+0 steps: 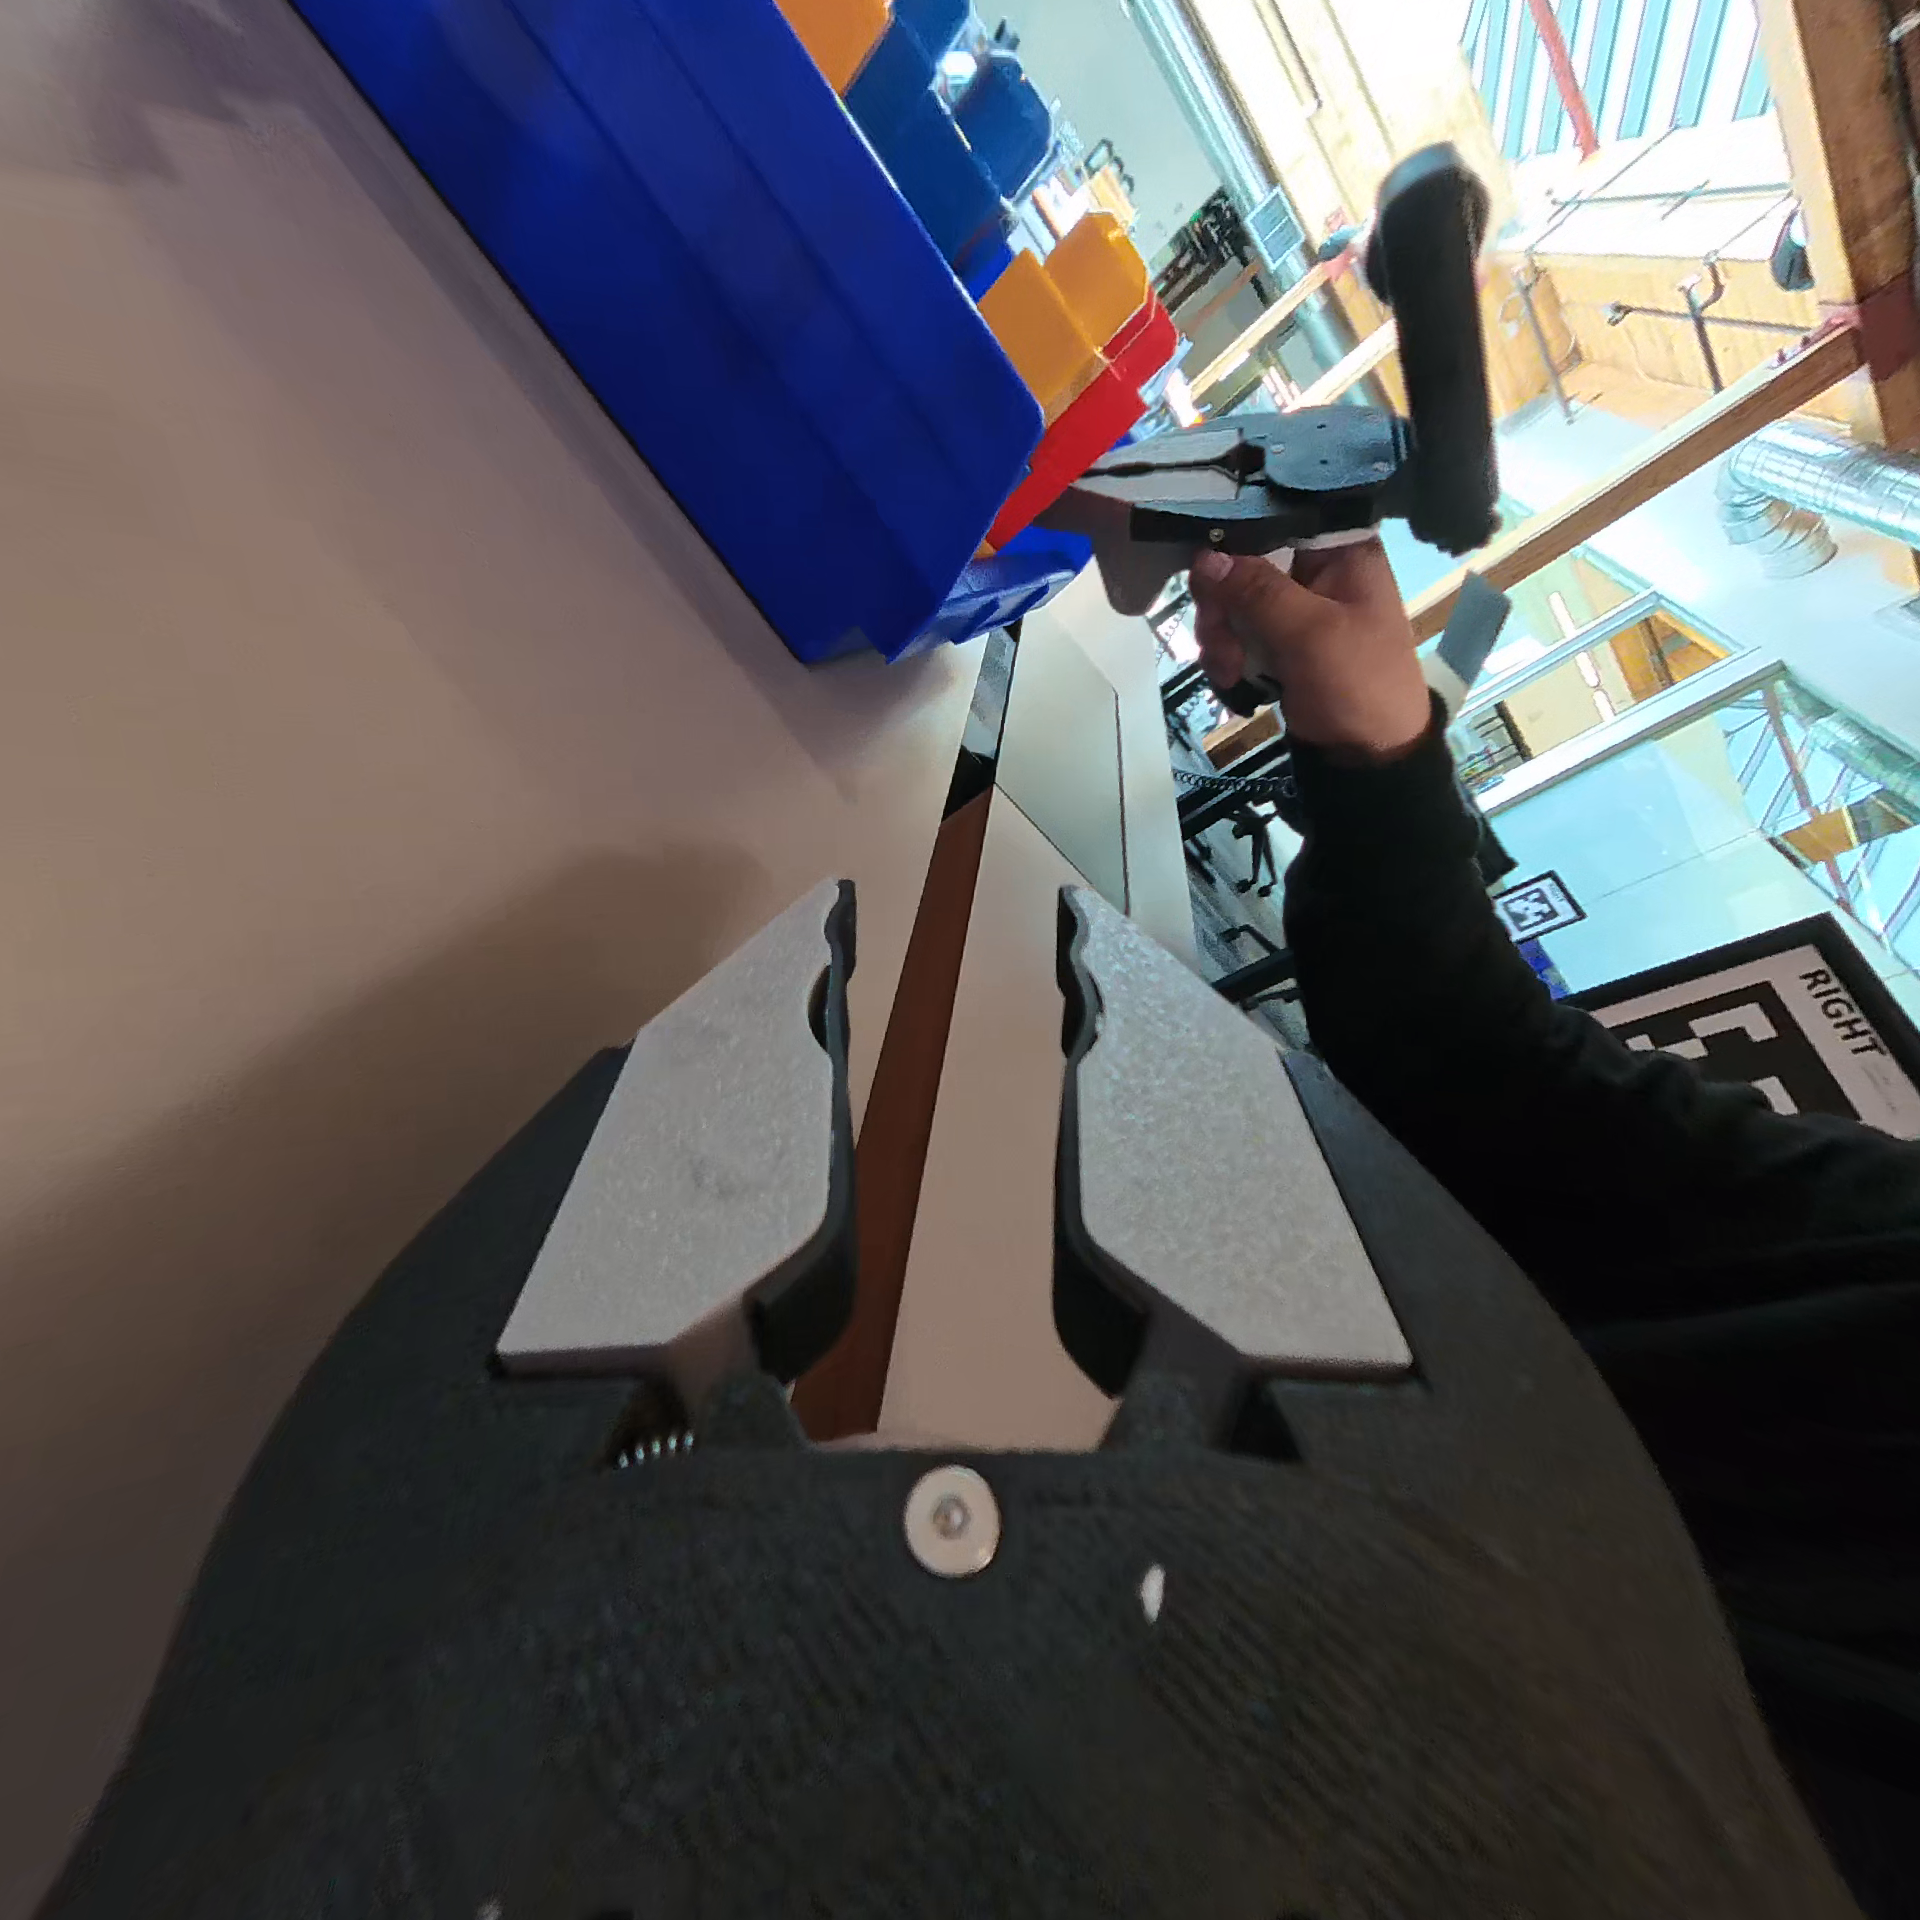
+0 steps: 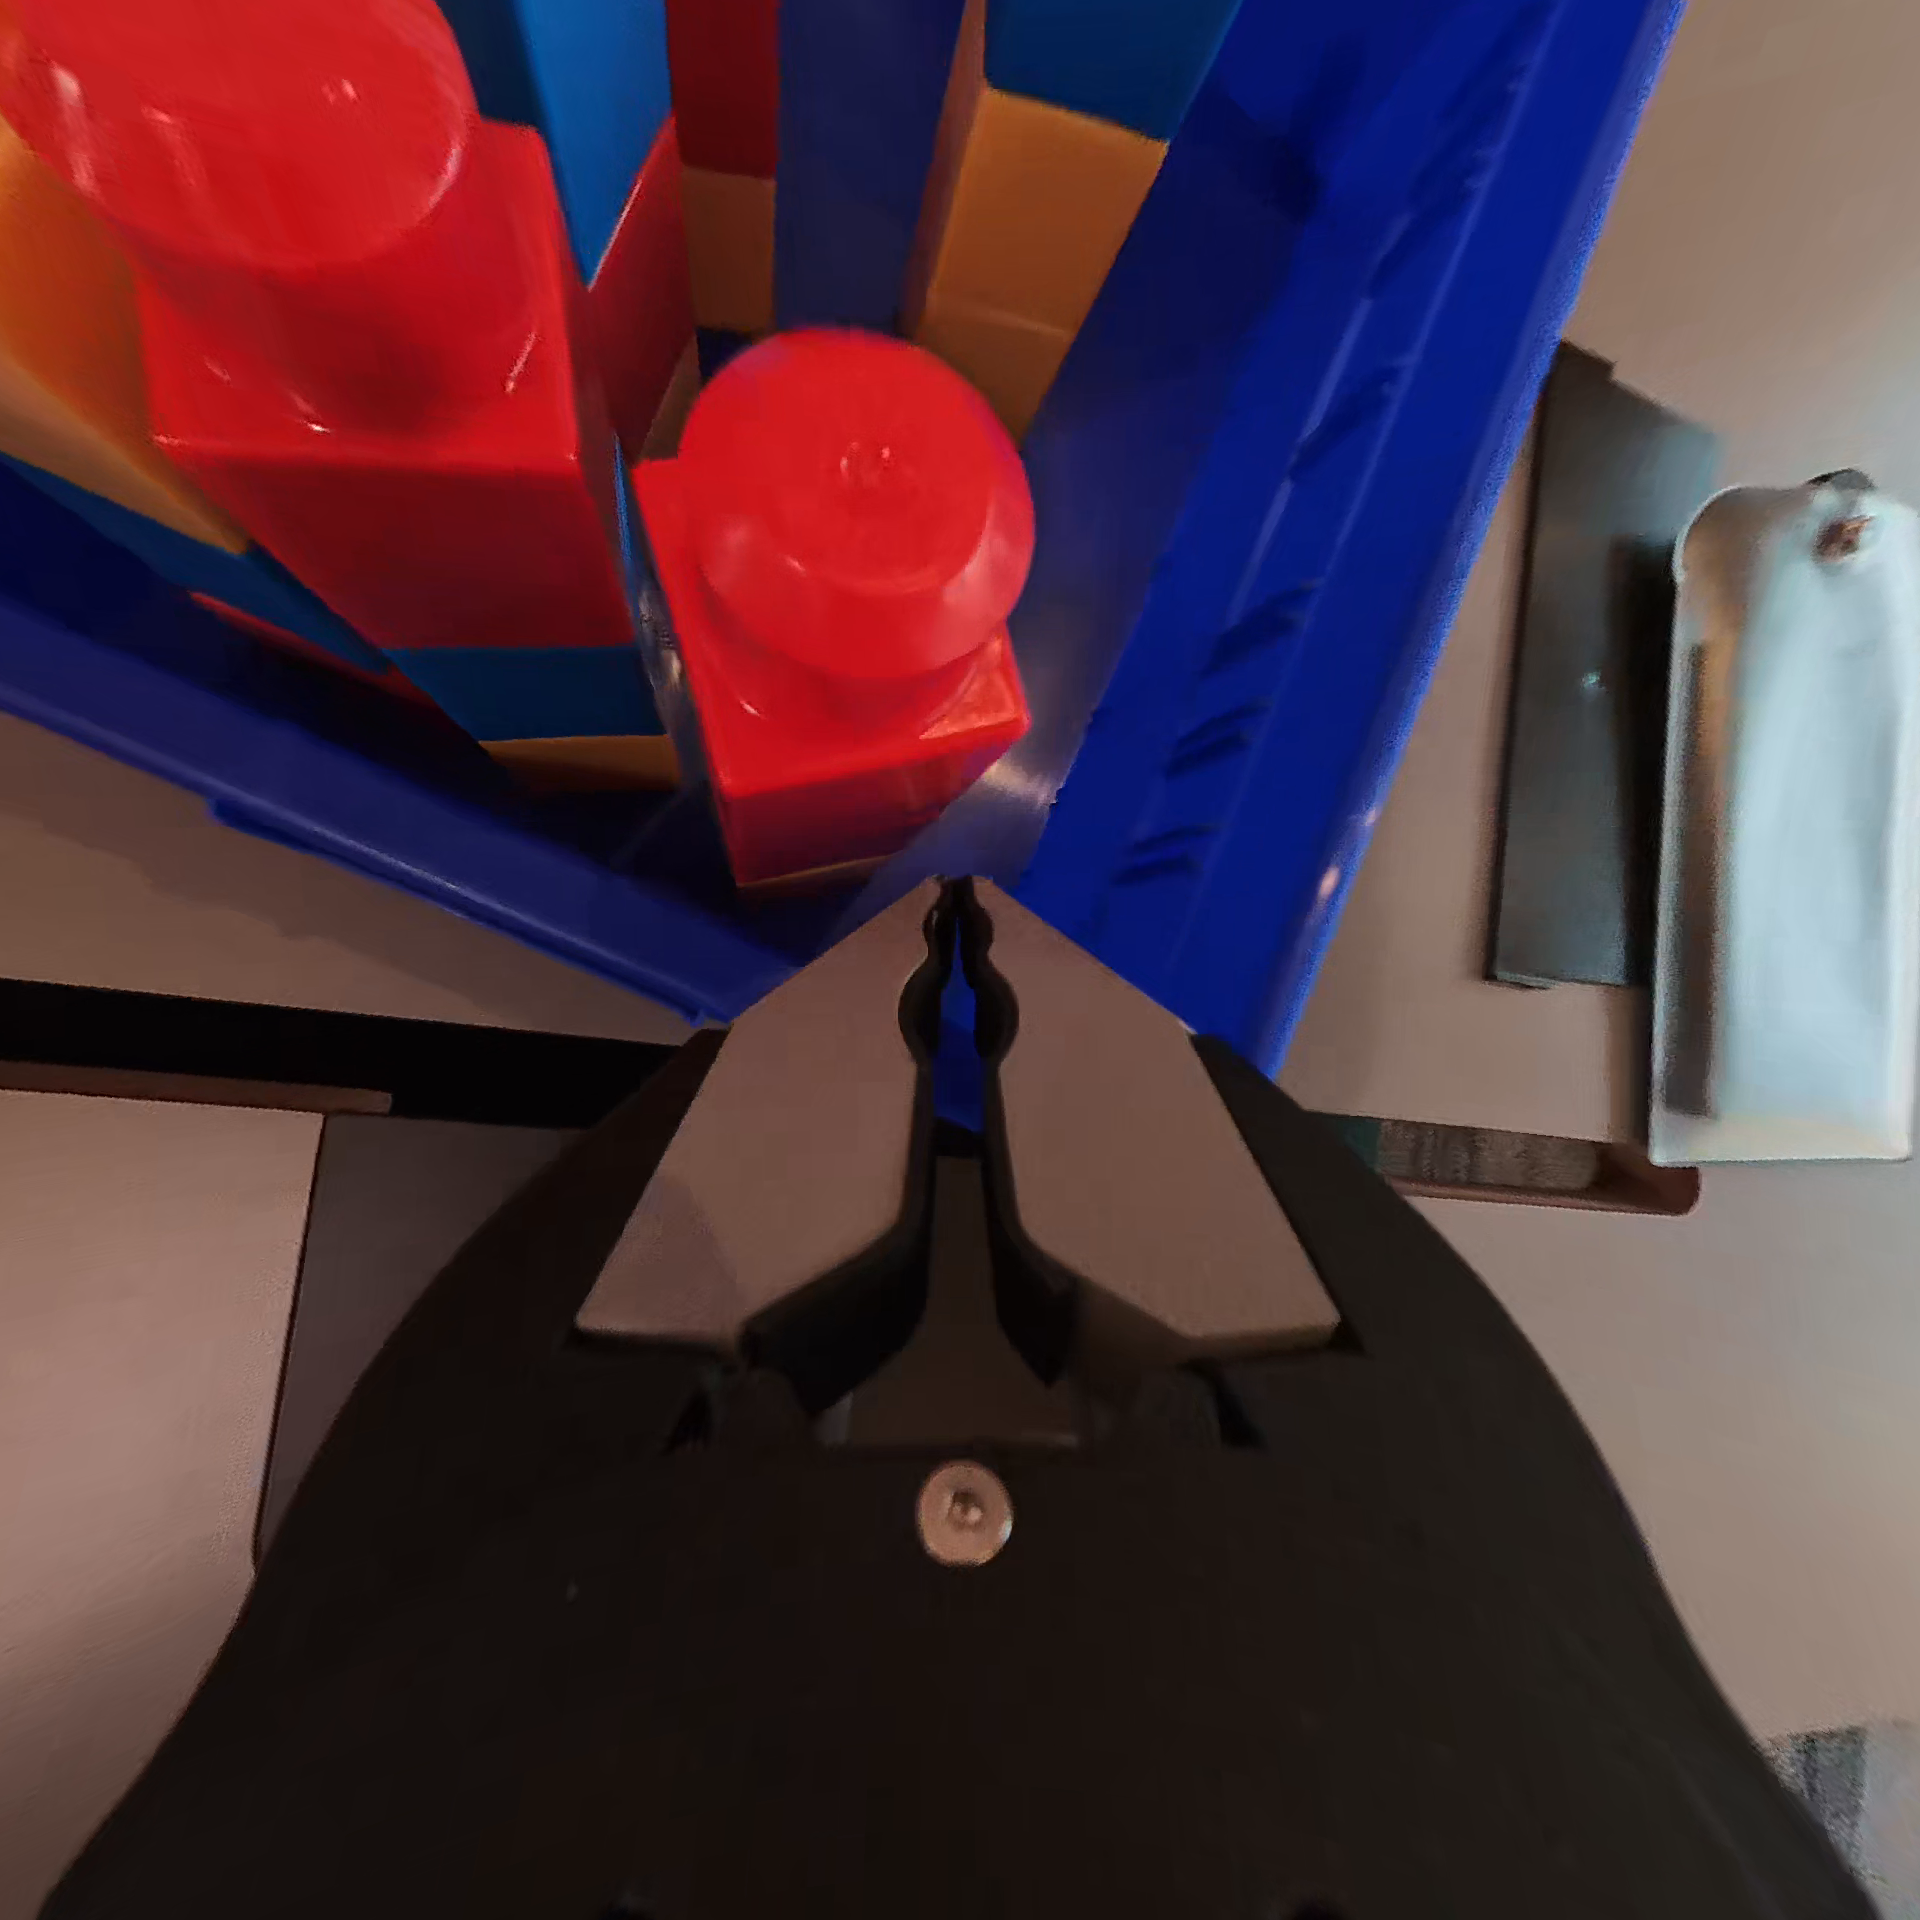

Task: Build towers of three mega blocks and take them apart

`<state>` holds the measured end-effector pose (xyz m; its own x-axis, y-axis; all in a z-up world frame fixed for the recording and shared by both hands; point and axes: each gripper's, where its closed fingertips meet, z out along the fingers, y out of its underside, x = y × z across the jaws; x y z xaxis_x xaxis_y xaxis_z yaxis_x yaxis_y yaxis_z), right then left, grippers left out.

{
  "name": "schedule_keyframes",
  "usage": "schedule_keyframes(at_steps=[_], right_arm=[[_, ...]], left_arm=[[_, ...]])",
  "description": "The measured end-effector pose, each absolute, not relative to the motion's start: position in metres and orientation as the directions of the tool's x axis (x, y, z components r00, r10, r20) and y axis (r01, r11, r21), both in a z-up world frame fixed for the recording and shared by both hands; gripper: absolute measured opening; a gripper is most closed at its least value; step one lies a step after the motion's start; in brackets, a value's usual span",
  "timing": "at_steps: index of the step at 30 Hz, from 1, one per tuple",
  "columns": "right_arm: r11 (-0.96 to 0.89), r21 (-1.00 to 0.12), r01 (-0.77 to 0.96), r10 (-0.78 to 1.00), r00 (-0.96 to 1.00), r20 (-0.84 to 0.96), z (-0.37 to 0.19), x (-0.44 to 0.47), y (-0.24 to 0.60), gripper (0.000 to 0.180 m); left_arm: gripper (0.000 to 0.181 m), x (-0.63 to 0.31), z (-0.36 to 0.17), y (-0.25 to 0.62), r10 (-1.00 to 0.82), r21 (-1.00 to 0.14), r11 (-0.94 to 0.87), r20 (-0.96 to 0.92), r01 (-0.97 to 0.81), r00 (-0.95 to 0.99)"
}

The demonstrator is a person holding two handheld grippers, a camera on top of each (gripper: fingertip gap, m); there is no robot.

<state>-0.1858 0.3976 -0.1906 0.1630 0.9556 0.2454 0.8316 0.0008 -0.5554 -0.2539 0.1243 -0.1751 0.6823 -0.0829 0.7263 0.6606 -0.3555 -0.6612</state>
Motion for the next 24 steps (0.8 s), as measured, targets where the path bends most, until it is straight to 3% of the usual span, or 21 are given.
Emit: schedule_keyframes(at_steps=[15, 18, 24], right_arm=[[-0.001, -0.597, 0.802, 0.976, 0.129, 0.173, -0.201, -0.201, 0.381, 0.0], [0.005, -0.675, 0.738, 0.982, 0.123, 0.142, -0.189, -0.198, 0.378, 0.005], [0.096, -0.916, 0.39, 0.985, 0.092, 0.143, -0.117, -0.198, 0.34, 0.029]], left_arm=[[0.037, -0.253, -0.176, 0.125, -0.079, -0.664, -0.365, 0.72, 0.652, 0.689], [0.037, -0.251, -0.177, 0.125, -0.075, -0.668, -0.373, 0.714, 0.644, 0.696], [0.041, -0.25, -0.179, 0.126, -0.062, -0.68, -0.387, 0.693, 0.622, 0.718]])
